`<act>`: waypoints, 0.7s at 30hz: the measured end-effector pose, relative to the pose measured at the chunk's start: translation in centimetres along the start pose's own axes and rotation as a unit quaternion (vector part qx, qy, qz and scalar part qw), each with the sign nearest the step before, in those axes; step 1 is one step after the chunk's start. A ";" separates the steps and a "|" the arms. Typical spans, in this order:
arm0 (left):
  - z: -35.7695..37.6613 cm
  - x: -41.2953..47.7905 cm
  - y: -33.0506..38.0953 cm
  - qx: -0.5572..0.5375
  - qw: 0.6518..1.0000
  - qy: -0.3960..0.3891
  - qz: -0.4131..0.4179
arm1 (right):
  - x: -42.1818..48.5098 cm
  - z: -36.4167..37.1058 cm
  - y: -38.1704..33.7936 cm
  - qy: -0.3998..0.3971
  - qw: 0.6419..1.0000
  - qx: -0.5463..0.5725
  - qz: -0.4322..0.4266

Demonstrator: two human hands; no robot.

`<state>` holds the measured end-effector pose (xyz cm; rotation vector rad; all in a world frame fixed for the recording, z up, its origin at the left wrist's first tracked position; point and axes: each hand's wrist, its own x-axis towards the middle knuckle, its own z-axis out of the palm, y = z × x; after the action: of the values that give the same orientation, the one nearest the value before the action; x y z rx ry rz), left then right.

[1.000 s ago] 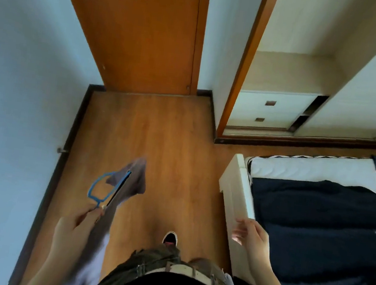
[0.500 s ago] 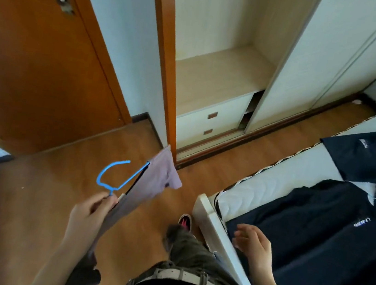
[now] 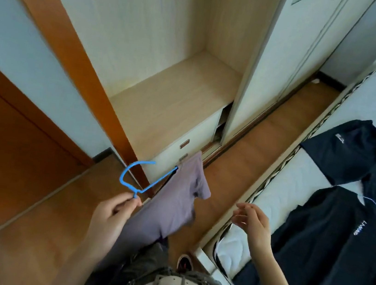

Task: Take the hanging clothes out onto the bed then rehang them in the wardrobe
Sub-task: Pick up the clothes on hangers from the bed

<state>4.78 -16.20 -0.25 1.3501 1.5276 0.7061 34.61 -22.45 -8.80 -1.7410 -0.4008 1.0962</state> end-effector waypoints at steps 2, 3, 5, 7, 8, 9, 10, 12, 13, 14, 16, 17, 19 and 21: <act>1.1 3.9 1.3 -0.010 0.999 -0.041 0.014 | 1.2 1.1 -0.5 0.039 0.999 0.027 0.004; 1.7 5.8 2.0 -0.017 0.998 -0.063 0.022 | 1.6 1.6 -0.7 0.062 0.997 0.046 0.004; 3.0 9.4 3.7 -0.031 0.993 -0.112 0.034 | 2.2 2.5 -1.2 0.104 0.991 0.089 -0.001; 4.5 12.6 5.6 -0.032 0.985 -0.162 0.050 | 2.4 3.0 -1.9 0.143 0.982 0.124 0.001; 5.4 13.9 6.5 -0.027 0.980 -0.185 0.063 | 2.5 2.9 -2.1 0.163 0.977 0.137 0.001; 6.3 15.2 7.4 -0.023 0.975 -0.207 0.076 | 2.6 2.8 -2.4 0.183 0.972 0.150 0.002; 7.3 16.3 8.1 -0.021 0.971 -0.225 0.085 | 2.6 2.5 -2.6 0.204 0.965 0.163 0.004; 9.5 18.5 9.6 -0.023 0.964 -0.251 0.090 | 2.7 1.8 -2.8 0.249 0.950 0.190 0.005; 10.7 19.5 10.2 -0.024 0.960 -0.264 0.090 | 2.8 1.3 -2.8 0.270 0.942 0.201 0.004; 12.1 20.5 10.8 -0.024 0.956 -0.277 0.090 | 2.8 0.7 -2.8 0.292 0.933 0.210 0.003; 15.1 22.3 11.9 -0.019 0.949 -0.301 0.092 | 3.3 -0.6 -2.6 0.334 0.915 0.226 0.004; 16.6 23.0 12.5 -0.014 0.946 -0.311 0.095 | 3.7 -1.4 -2.4 0.351 0.907 0.234 0.006; 20.2 24.4 13.7 -0.004 0.939 -0.327 0.102 | 4.9 -3.5 -2.0 0.380 0.890 0.253 0.013; 24.3 25.6 15.1 0.006 0.936 -0.337 0.101 | 6.7 -6.3 -1.8 0.405 0.873 0.270 0.022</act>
<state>34.57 7.93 -3.32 1.5631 0.8522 0.2939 43.75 -20.64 -9.93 -1.5249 0.4391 0.3578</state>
